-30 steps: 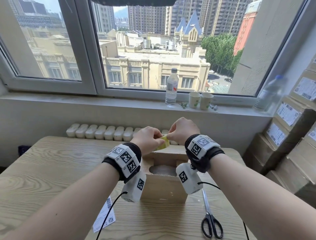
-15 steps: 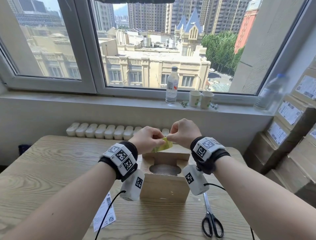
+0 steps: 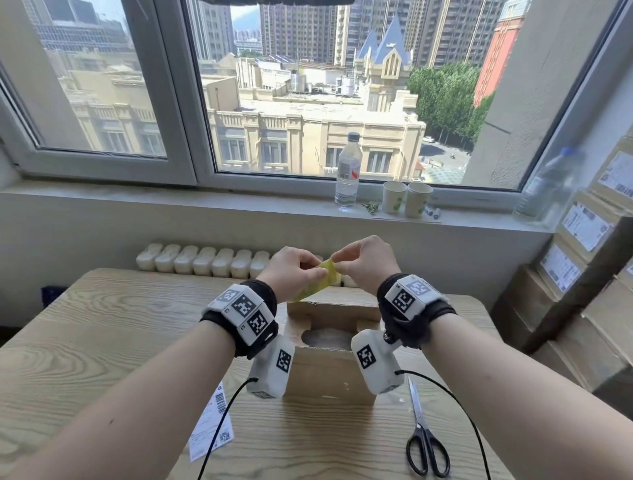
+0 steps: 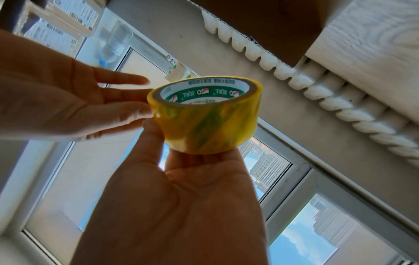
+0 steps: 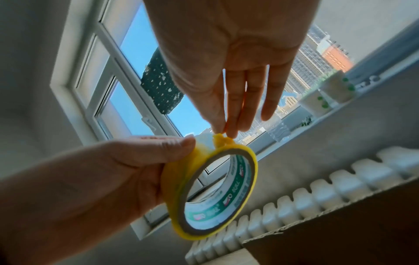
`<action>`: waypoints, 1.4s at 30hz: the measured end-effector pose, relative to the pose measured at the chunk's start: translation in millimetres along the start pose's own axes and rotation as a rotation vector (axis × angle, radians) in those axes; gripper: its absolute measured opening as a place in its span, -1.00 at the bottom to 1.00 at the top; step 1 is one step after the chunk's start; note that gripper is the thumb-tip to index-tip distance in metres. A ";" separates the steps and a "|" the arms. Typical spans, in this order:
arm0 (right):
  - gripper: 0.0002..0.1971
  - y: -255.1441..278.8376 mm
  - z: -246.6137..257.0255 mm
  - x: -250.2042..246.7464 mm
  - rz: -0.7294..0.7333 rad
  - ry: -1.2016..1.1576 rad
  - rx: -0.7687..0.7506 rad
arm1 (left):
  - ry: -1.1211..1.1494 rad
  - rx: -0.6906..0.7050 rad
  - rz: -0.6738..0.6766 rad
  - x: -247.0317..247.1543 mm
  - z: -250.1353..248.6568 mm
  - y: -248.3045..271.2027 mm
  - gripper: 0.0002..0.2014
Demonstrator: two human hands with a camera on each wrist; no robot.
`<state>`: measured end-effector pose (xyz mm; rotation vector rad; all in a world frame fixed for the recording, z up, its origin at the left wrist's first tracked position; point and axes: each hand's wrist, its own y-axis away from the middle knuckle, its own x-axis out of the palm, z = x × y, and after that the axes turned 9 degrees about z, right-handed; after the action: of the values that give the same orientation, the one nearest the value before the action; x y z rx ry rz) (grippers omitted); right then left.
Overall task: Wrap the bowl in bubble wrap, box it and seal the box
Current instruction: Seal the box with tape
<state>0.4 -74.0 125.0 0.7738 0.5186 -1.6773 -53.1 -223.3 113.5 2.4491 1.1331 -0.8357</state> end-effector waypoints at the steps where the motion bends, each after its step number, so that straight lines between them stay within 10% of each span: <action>1: -0.79 -0.3 -0.6 1.2 -0.017 -0.029 0.017 | 0.038 -0.010 -0.013 0.4 0.3 -0.5 -0.85; 19: -0.81 -2.9 3.0 3.2 -0.130 -0.493 0.005 | 0.177 0.003 -0.061 -4.9 -12.0 -1.4 -0.84; 42: -0.93 1.1 6.0 -7.0 -0.060 -0.057 0.076 | -0.047 0.016 0.003 -0.8 -7.4 1.4 -0.80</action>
<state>1.0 -73.7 134.3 0.7697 0.4445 -1.7774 -49.6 -221.0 119.8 2.4305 1.1103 -0.8998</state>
